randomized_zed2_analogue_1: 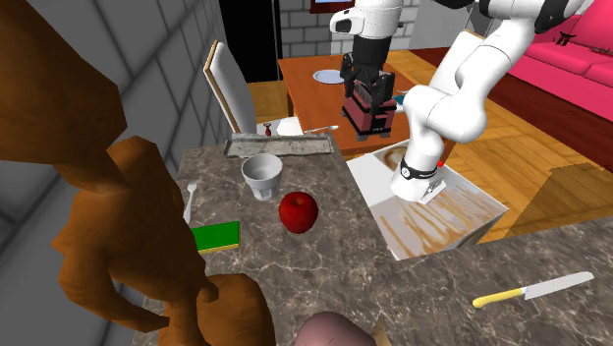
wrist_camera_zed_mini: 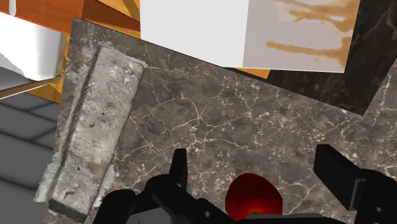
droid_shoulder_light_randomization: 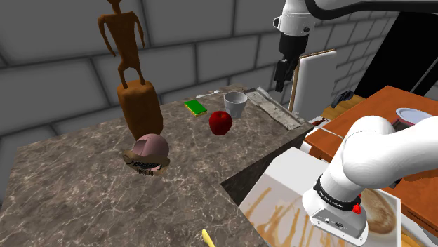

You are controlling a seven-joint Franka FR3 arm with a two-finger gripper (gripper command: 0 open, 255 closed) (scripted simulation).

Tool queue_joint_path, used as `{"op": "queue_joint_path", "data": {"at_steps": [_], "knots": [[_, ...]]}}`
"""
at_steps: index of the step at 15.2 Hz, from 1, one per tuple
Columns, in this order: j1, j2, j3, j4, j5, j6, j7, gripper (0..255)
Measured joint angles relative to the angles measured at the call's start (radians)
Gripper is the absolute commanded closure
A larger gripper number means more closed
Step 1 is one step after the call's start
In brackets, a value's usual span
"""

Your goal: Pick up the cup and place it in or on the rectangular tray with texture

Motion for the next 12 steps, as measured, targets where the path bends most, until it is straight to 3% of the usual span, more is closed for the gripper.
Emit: {"op": "queue_joint_path", "data": {"at_steps": [5,12], "knots": [[-0.004,0.097,-0.004,-0.003,-0.015,0.094,0.010,0],[-0.011,0.358,-0.004,0.046,-0.042,0.295,0.046,0]]}}
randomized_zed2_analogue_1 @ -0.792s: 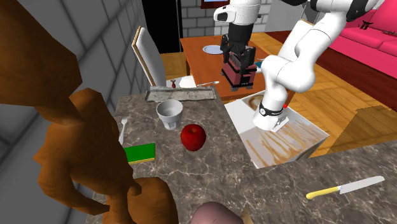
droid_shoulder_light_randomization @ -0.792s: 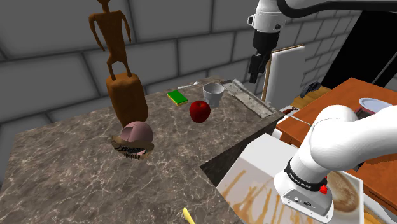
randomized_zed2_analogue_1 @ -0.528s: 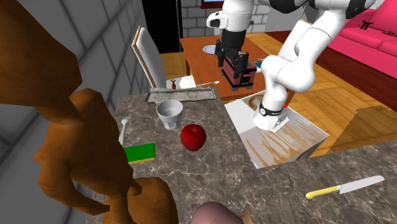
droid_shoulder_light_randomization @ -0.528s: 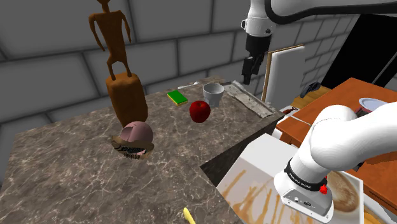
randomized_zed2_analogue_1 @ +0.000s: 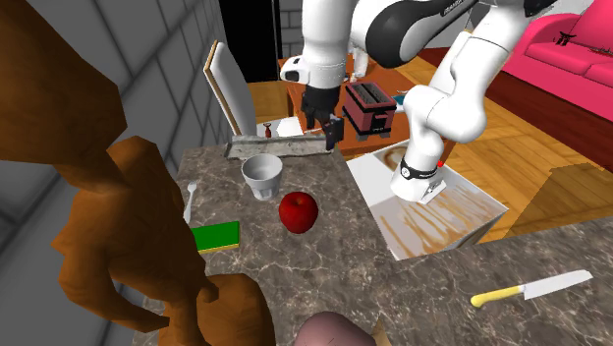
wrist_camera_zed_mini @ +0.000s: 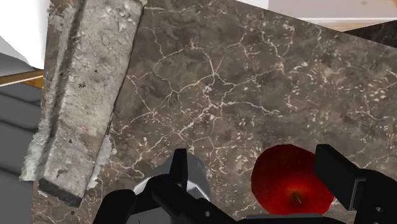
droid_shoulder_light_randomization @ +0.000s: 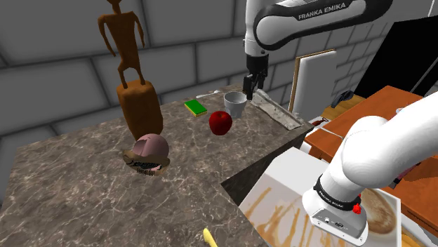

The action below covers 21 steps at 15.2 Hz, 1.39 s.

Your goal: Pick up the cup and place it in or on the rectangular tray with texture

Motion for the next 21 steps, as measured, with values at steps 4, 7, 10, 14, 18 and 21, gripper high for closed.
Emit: {"op": "queue_joint_path", "data": {"at_steps": [4,7,10,14,18,21], "knots": [[-0.004,0.155,0.001,0.063,-0.017,0.085,0.022,0],[-0.010,0.275,-0.002,0.122,-0.030,0.142,0.035,0],[-0.014,0.399,-0.004,0.199,-0.042,0.184,0.049,0],[-0.018,0.524,-0.008,0.278,-0.055,0.224,0.064,0],[-0.022,0.557,-0.012,0.262,-0.060,0.273,0.068,0],[-0.025,0.577,-0.015,0.247,-0.064,0.309,0.071,0]]}}
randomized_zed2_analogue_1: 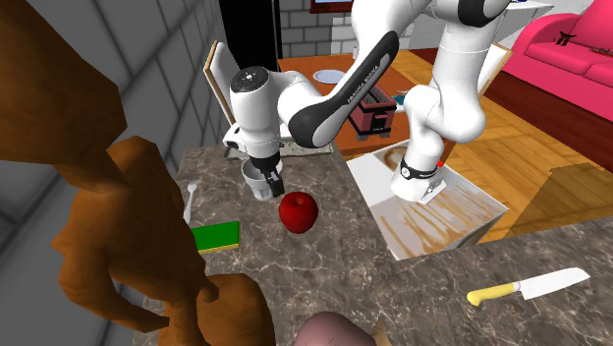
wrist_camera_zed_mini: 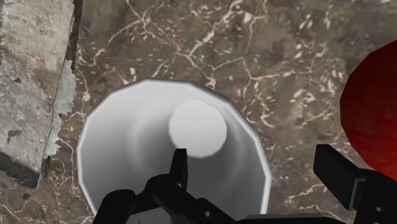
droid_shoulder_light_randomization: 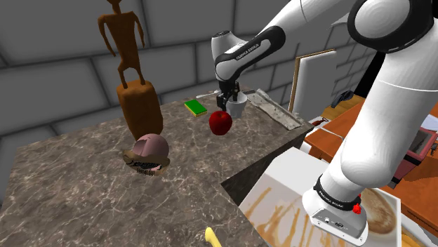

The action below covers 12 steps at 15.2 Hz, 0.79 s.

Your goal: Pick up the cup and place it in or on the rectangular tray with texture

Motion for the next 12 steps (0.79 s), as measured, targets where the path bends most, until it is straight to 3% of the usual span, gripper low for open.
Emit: {"op": "queue_joint_path", "data": {"at_steps": [6,7,12], "knots": [[-0.001,0.005,-0.001,-0.005,-0.001,0.011,0.000,0],[-0.001,0.005,-0.001,-0.005,-0.001,0.011,0.000,255],[-0.001,0.005,-0.001,-0.005,-0.001,0.011,0.001,255]]}}
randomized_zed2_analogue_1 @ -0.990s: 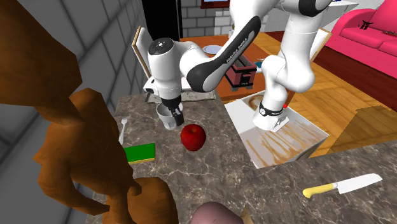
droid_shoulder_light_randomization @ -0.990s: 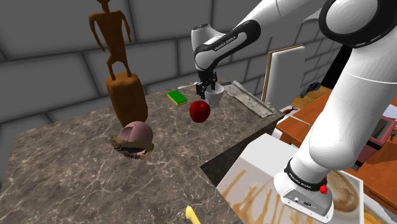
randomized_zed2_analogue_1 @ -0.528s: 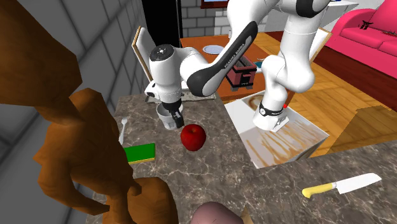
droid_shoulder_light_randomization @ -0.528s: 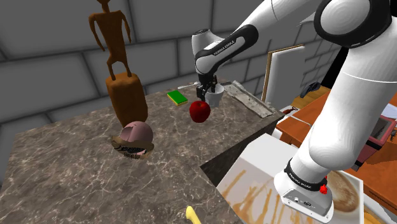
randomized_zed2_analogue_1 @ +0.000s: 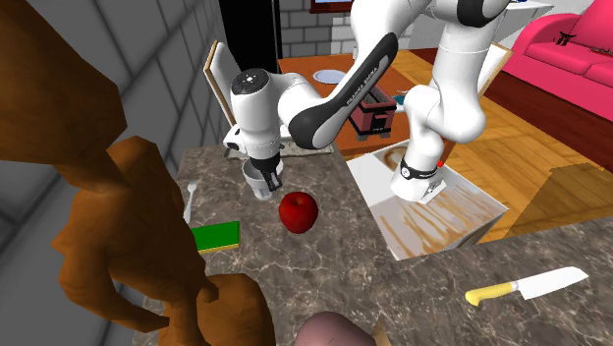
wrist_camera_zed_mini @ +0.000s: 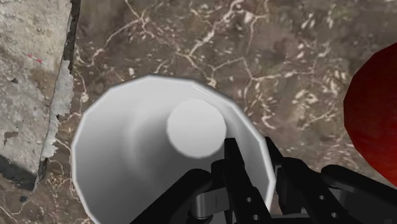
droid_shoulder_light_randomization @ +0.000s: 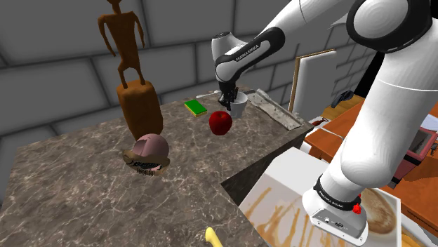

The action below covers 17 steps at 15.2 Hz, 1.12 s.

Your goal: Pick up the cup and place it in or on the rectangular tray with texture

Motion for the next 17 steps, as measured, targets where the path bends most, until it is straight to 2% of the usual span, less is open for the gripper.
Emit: {"op": "queue_joint_path", "data": {"at_steps": [6,17], "knots": [[0.000,-0.002,0.000,0.003,0.001,-0.006,-0.001,255],[0.003,-0.070,0.003,0.067,0.011,-0.136,-0.024,255]]}}
